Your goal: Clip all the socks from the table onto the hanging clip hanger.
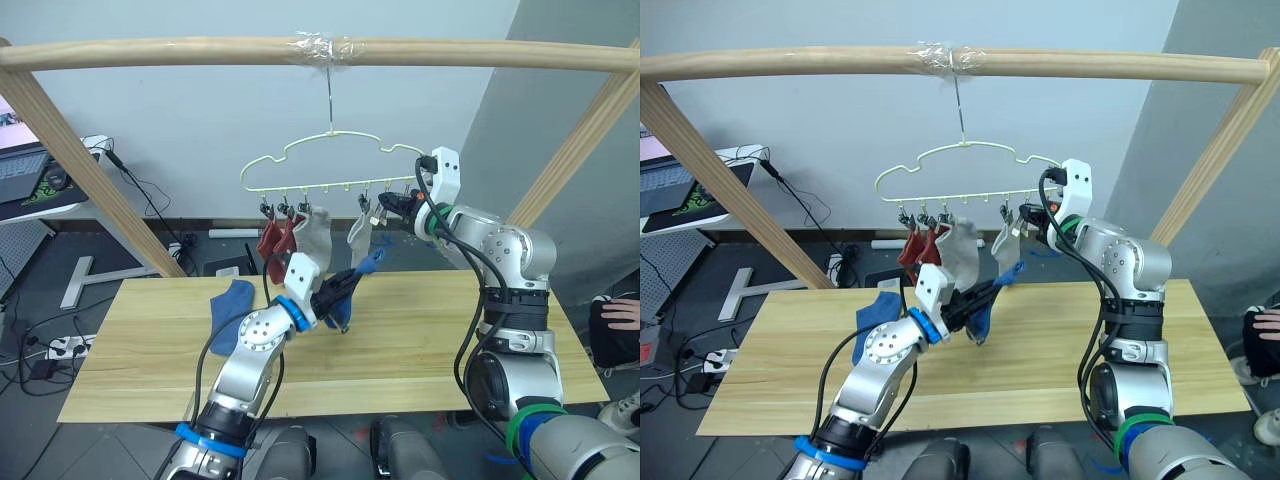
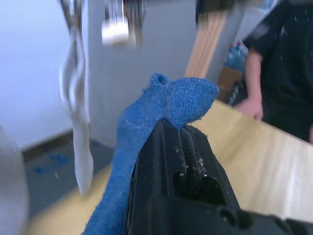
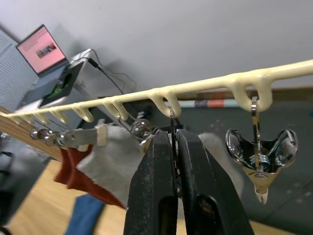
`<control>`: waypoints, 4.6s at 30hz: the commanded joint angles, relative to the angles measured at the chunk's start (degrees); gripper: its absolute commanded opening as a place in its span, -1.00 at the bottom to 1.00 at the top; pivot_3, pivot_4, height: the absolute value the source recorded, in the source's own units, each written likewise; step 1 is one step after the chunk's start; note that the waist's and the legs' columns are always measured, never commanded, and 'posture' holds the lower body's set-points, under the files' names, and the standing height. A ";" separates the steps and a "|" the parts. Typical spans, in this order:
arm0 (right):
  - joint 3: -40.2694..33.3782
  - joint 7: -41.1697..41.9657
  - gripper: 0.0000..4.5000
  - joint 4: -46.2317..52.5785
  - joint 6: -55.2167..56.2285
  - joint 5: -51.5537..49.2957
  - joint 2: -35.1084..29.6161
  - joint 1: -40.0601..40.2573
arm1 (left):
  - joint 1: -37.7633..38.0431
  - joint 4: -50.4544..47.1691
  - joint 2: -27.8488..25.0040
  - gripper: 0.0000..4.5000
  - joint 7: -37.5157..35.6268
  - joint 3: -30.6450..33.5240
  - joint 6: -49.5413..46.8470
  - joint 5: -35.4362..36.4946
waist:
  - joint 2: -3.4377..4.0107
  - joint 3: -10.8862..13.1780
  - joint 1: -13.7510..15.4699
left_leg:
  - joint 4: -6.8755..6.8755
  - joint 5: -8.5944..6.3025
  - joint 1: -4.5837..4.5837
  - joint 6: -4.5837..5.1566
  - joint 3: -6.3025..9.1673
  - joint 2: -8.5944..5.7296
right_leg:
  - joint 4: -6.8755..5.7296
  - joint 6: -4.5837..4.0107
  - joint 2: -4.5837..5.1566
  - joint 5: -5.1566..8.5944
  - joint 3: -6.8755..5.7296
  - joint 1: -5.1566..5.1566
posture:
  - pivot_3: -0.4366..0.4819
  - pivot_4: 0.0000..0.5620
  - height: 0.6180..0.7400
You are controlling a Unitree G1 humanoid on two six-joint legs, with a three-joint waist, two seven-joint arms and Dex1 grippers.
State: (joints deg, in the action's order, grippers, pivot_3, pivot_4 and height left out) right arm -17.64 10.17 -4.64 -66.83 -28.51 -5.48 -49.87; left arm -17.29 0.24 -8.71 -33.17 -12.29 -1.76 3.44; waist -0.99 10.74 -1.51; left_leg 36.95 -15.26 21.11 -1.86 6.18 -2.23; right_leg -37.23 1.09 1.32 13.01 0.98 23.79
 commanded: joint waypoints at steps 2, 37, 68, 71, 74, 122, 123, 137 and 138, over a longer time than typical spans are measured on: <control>-1.54 -1.99 -1.00 2.77 -2.92 -1.95 -0.16 -0.43 | -1.38 -0.34 0.86 -0.98 2.19 -0.43 3.50 -1.33 | 0.00 0.00 -0.07 | -0.03 -0.01 0.00 0.02 -0.02 0.00 | 0.05 -0.03 -0.01 -0.02 0.00 0.00 | -0.08 -0.45 1.00; -8.36 -7.65 -1.00 1.33 -10.54 -8.24 -0.67 -3.36 | -2.60 4.14 -2.85 -0.98 11.53 -2.33 20.43 -13.64 | 0.00 0.00 -0.07 | -0.06 -0.02 0.09 0.04 -0.04 0.00 | 0.12 -0.02 -0.02 -0.01 -0.06 0.00 | -0.09 -0.39 1.00; -6.55 -1.22 1.00 11.13 -6.50 -14.05 -6.30 2.28 | -4.21 3.02 3.79 -0.89 5.41 -0.97 7.82 0.47 | 0.03 0.02 -0.35 | 0.00 -0.03 0.59 0.07 0.00 -0.02 | 0.15 -0.03 -0.05 -0.03 -0.14 0.38 | -0.13 -0.39 1.00; -4.74 -0.78 1.00 14.41 -2.21 -12.46 -7.56 5.12 | -4.40 2.18 5.18 -0.52 4.52 -0.17 3.46 4.41 | 0.03 0.02 -0.45 | 0.01 -0.03 0.58 0.07 -0.01 0.00 | 0.13 -0.03 -0.06 -0.04 -0.13 0.39 | -0.14 -0.39 1.00; -3.46 -1.42 1.00 16.46 2.71 -10.91 -7.33 6.81 | -4.29 1.50 5.13 -0.15 3.91 0.12 1.18 5.49 | 0.03 0.02 -0.50 | 0.02 -0.02 0.56 0.07 -0.01 0.02 | 0.12 0.09 -0.10 0.04 -0.11 0.39 | -0.14 -0.39 1.00; 17.48 -6.36 -0.46 7.74 45.50 23.01 -0.95 19.13 | -1.87 -13.28 -12.13 1.00 -0.33 10.84 -7.25 9.45 | 0.03 0.02 -0.20 | 0.03 0.01 0.42 0.02 -0.03 0.03 | 0.09 -0.05 -0.08 -0.06 -0.02 0.36 | -0.01 -0.42 1.00; 17.44 -6.32 -0.46 7.42 45.67 23.11 -0.94 18.90 | -1.85 -13.32 -12.13 1.00 -0.31 10.81 -7.28 9.47 | 0.03 0.02 -0.21 | 0.03 0.01 0.42 0.02 -0.03 0.03 | 0.09 -0.05 -0.08 -0.06 -0.01 0.36 | -0.01 -0.42 1.00; 18.30 -6.01 -0.46 0.21 48.21 23.94 0.46 14.68 | -2.45 -16.00 -12.73 1.00 -1.14 10.88 -9.46 11.55 | 0.03 0.02 -0.20 | 0.04 0.01 0.41 0.02 -0.04 0.03 | 0.05 -0.06 -0.08 -0.07 -0.01 0.36 | 0.02 -0.39 1.00; 18.28 -6.11 -0.46 -0.98 48.46 24.00 0.58 14.04 | -2.72 -16.37 -12.72 1.00 -1.23 10.94 -10.10 11.96 | 0.03 0.02 -0.20 | 0.04 0.01 0.41 0.02 -0.03 0.03 | 0.06 -0.06 -0.08 -0.07 -0.02 0.36 | 0.02 -0.39 1.00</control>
State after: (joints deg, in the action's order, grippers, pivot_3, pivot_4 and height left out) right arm 0.92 4.08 -5.56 -20.02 -5.18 -5.21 -34.08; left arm -18.80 -13.32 -21.10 -34.32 -1.90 -11.37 14.14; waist -0.96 10.76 -1.71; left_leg 36.98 -15.25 21.51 -1.84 6.13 -2.20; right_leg -37.18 1.03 1.24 12.95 0.97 24.15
